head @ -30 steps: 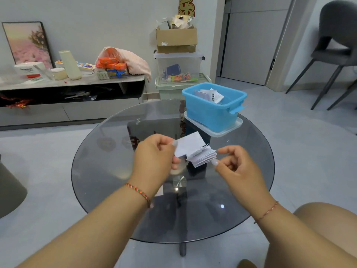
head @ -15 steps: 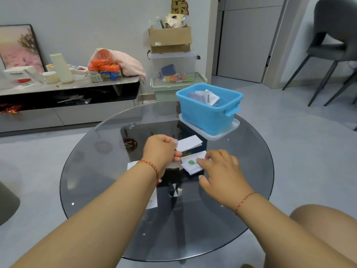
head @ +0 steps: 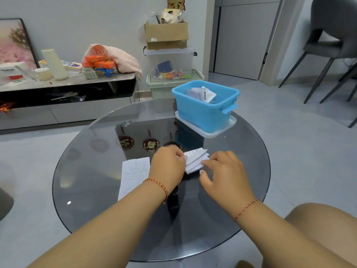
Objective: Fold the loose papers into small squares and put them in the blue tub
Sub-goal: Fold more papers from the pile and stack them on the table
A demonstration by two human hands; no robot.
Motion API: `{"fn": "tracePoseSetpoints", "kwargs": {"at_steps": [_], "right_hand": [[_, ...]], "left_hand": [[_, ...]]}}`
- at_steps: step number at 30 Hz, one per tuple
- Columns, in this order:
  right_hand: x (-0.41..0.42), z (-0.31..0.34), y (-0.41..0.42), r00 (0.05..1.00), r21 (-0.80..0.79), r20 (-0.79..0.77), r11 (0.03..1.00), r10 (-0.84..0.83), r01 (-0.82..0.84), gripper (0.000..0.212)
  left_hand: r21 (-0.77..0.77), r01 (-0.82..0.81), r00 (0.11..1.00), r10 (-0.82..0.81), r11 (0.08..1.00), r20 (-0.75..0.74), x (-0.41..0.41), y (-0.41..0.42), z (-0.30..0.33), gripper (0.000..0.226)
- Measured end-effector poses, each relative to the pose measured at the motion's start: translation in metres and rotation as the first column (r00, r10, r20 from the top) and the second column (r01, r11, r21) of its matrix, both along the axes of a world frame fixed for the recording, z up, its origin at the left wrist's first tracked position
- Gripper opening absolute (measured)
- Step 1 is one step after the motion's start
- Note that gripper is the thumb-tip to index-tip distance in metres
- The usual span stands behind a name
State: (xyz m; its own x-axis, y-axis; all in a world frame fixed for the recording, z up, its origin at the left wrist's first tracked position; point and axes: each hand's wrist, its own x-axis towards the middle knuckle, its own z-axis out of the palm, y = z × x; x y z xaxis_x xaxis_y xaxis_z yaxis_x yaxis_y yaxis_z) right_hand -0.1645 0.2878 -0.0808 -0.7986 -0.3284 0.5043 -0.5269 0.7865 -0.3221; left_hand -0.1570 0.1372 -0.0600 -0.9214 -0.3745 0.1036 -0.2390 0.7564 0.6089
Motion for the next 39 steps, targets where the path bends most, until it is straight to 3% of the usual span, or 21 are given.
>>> {"fn": "tracePoseSetpoints", "kwargs": {"at_steps": [4, 7, 10, 17, 24, 26, 29, 33, 39], "right_hand": [[0.001, 0.005, 0.003, 0.999, -0.090, -0.033, 0.996, 0.014, -0.016, 0.016], [0.001, 0.007, 0.004, 1.000, -0.167, -0.008, 0.986, 0.000, -0.001, 0.022], [0.001, 0.007, 0.005, 1.000, -0.205, 0.019, 0.978, -0.019, 0.023, 0.024], [0.001, 0.009, 0.006, 0.999, -0.230, 0.035, 0.973, -0.020, 0.028, 0.018], [0.002, 0.013, 0.002, 0.998, -0.250, 0.053, 0.968, 0.017, -0.003, 0.019], [0.003, 0.014, 0.003, 0.999, -0.265, 0.032, 0.964, 0.030, -0.021, 0.018], [0.009, 0.014, -0.004, 0.996, -0.269, 0.014, 0.960, 0.086, -0.079, 0.018], [0.017, 0.015, -0.009, 0.988, -0.257, 0.035, 0.957, 0.150, -0.136, 0.021], [0.030, 0.014, -0.021, 0.970, -0.220, 0.037, 0.949, 0.239, -0.225, 0.018]], "left_hand": [[-0.046, 0.103, 0.993, -0.105, 0.994, -0.056, 0.000, -0.003, -0.003, 0.024], [-0.106, 0.162, 0.986, -0.164, 0.981, -0.008, 0.005, -0.001, -0.004, 0.034], [-0.150, 0.189, 0.980, -0.196, 0.970, -0.032, 0.007, -0.001, -0.001, 0.030], [-0.131, 0.191, 0.975, -0.203, 0.973, -0.085, 0.003, -0.013, 0.008, 0.052], [-0.177, 0.193, 0.956, -0.226, 0.965, -0.190, 0.028, -0.037, 0.030, 0.044], [-0.186, 0.195, 0.964, -0.224, 0.963, -0.145, 0.046, -0.053, 0.028, 0.034], [-0.125, 0.225, 0.974, -0.221, 0.966, 0.045, 0.088, -0.082, 0.020, 0.049], [-0.108, 0.352, 0.911, -0.314, 0.930, 0.266, 0.123, -0.095, 0.012, 0.068], [-0.345, 0.297, 0.944, -0.218, 0.890, 0.249, 0.120, -0.100, 0.008, 0.061]]}}
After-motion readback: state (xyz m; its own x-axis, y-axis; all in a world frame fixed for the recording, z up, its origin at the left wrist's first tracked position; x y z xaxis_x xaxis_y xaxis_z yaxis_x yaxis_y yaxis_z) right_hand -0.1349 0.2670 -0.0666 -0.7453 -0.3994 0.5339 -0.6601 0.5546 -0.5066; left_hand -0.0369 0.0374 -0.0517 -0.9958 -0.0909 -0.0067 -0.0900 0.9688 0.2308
